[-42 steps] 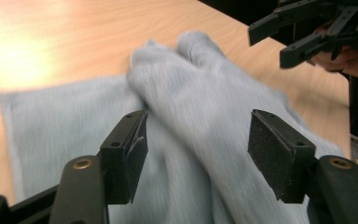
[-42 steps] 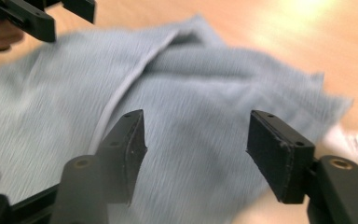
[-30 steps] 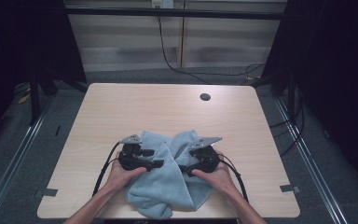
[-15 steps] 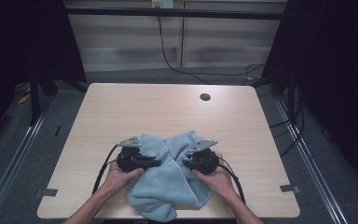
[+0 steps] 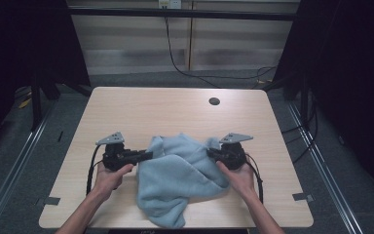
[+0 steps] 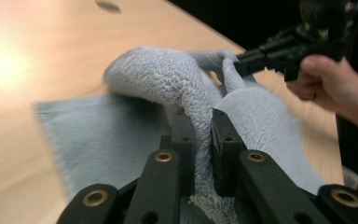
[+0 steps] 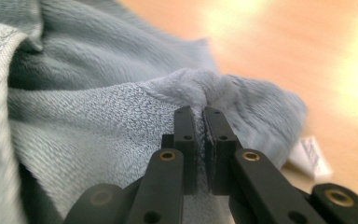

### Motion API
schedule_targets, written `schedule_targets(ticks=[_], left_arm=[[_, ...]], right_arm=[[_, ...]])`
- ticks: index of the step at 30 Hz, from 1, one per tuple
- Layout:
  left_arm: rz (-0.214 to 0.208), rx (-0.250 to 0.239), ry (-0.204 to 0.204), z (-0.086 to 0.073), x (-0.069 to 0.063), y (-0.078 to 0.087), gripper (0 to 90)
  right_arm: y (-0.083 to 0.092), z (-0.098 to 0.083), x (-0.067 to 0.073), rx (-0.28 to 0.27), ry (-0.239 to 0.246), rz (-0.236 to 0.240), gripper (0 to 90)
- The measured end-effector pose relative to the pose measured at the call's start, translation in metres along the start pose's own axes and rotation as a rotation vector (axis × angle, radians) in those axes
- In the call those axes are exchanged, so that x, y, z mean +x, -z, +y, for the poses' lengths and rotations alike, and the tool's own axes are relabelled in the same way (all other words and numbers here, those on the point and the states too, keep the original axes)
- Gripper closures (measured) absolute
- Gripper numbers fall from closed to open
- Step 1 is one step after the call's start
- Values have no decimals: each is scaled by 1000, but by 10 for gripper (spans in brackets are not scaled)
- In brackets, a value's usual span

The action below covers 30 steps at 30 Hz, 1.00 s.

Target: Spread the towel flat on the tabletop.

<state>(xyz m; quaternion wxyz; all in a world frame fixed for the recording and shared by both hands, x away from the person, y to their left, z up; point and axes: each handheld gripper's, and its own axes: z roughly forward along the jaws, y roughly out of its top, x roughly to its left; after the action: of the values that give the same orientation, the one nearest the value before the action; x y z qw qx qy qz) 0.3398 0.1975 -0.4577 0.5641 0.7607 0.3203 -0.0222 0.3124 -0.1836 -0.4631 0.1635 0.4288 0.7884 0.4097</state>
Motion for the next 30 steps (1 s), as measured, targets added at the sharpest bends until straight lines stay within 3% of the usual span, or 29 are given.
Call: schedule_targets(ticks=[4,8,11,13,15,16,17,20,23,26,28,30], left_arm=[[44,-80,4,17,5,10,828],[67,-137,2,33,11,18,831],[97,-179,-12,54,13,29,831],[99,-237,-5,72,14,39,834],[135,-260,-39,94,10,48,835],[132,-271,-52,101,8,53,835],[138,-308,-77,114,2,62,836],[145,-359,-113,131,-8,79,837],[174,-405,-166,136,-20,96,837],[181,-347,-189,121,-25,98,837],[137,-274,-173,99,-23,92,835],[129,-197,-167,78,-21,84,834]], right_arm=[[10,18,-17,-97,-57,-30,860],[13,48,-30,-132,-57,-64,863],[17,72,-38,-168,-78,-86,863],[19,89,-42,-186,-81,-109,864],[22,109,-46,-210,-95,-112,865],[25,122,-46,-219,-85,-126,865],[28,129,-45,-230,-79,-131,865],[47,163,-42,-278,-51,-146,865],[65,177,-40,-338,-49,-150,865],[71,169,-40,-326,-31,-158,865],[65,149,-42,-285,-35,-145,865],[56,122,-42,-234,-35,-127,865]])
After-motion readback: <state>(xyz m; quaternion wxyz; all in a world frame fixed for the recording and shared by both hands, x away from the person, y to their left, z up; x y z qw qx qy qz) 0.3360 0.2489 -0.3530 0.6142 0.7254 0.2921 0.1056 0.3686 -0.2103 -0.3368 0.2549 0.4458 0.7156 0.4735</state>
